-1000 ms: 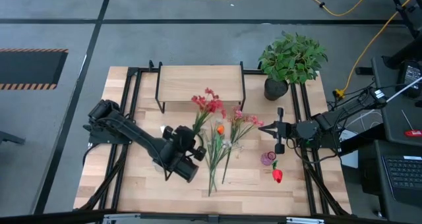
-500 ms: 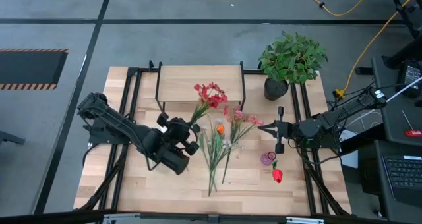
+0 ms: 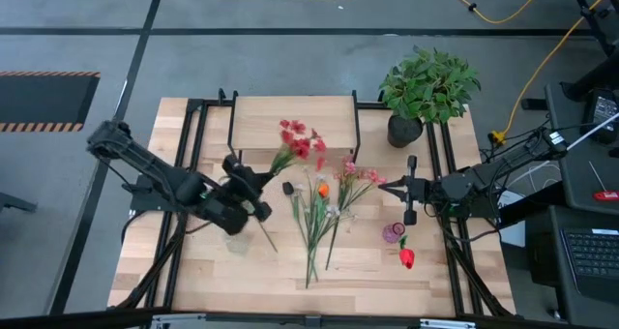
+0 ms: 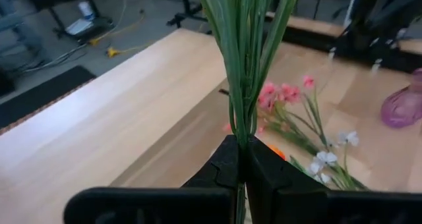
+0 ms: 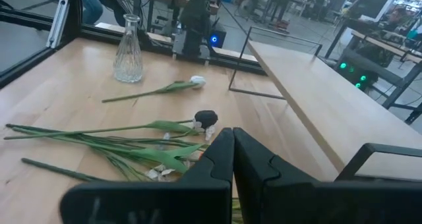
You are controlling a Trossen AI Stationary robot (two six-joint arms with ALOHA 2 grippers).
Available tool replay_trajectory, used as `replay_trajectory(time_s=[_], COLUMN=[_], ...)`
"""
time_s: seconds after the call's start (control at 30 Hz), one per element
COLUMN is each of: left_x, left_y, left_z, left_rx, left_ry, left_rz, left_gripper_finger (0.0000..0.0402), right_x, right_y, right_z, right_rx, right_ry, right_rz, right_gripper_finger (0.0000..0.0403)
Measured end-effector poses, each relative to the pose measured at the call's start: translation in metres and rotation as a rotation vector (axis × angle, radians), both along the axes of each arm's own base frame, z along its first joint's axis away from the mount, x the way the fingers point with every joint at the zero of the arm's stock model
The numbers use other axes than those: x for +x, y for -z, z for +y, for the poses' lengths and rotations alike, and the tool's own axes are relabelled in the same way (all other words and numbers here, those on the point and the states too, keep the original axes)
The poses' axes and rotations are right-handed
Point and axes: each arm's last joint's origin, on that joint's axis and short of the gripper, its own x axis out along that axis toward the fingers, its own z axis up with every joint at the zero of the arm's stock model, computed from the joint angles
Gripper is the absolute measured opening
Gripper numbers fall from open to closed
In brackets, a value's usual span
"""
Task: Pick and place flowers into a vace then onto a shelf
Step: Put the red flowers into the transparent vase
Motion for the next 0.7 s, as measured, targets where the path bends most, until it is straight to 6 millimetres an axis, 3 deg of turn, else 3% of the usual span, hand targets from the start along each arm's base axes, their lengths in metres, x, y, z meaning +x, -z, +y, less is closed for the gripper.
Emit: replay_trajectory(time_s=[0.3, 0.47, 0.7], left_x=[-0.032, -0.041, -0.048], left_y=[0.029, 0.030, 0.023], left_z=[0.015, 0.016, 0.019], left_rx=[0.043, 0.091, 0.101], left_ry=[0.240, 0.425, 0.456], left_rz=[-0.178, -0.279, -0.315], left_gripper_finger=[0.0003, 0.0003, 0.0003], right_x=[0.000, 0.000, 0.000], right_y=[0.000, -0.001, 0.000], right_z=[0.000, 0.000, 0.000], right_rx=[0.009, 0.010, 0.008], right_ry=[0.014, 0.014, 0.013], right_rz=[-0.005, -0.008, -0.006], right_gripper_finger=[0.0008, 0.0008, 0.0008])
